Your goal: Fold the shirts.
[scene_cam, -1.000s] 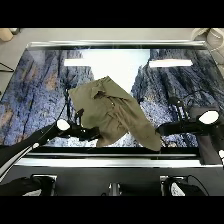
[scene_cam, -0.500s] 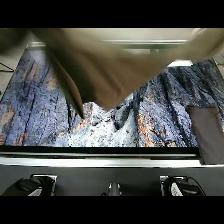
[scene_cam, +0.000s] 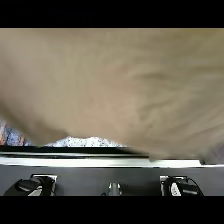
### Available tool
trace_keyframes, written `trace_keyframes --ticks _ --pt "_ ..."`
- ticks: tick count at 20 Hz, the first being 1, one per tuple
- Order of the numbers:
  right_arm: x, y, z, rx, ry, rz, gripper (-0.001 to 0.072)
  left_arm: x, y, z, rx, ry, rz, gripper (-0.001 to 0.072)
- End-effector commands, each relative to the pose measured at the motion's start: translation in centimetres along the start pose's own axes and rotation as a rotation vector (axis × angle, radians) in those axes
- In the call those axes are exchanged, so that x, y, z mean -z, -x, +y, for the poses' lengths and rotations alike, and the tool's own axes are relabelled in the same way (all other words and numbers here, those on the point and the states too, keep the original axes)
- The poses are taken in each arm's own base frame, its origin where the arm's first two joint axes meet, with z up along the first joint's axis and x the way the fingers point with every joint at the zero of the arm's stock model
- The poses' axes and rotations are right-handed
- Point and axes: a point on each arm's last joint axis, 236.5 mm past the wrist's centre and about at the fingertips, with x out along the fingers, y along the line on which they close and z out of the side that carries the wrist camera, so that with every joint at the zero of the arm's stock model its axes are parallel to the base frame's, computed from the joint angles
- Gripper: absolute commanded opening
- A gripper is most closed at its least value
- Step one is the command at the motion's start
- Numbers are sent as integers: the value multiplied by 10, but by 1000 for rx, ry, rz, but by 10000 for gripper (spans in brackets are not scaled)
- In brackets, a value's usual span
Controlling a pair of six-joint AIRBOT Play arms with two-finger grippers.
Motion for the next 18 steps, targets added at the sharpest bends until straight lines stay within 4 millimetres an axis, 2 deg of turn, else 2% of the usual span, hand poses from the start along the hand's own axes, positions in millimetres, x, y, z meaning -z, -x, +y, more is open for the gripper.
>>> trace_keyframes --ticks 1,3,5,7,9,12,13,14,15,18 --pt "36 -14 7 -25 19 115 14 43 -10 18 -40 9 133 26" --pt "81 -36 26 -92 6 223 14 87 -20 42 -99 53 240 26" --pt "148 -59 57 -192 -15 382 14 145 -30 73 -184 126 367 26" --pt "229 -78 95 -302 -46 558 15 203 -41 99 -241 173 477 26" --pt "317 -91 140 -412 -102 724 15 254 -59 123 -275 215 537 26" --pt "430 -92 215 -547 -275 922 15 320 -92 164 -334 251 598 26" --pt "461 -89 240 -567 -373 980 15 344 -102 179 -355 271 623 26" --pt "488 -85 266 -591 -480 1032 15 367 -107 194 -381 295 652 26" --pt "507 -80 290 -616 -582 1070 15 392 -108 208 -412 338 693 26" --pt "540 -58 352 -719 -838 1163 15 453 -96 244 -519 495 787 27"
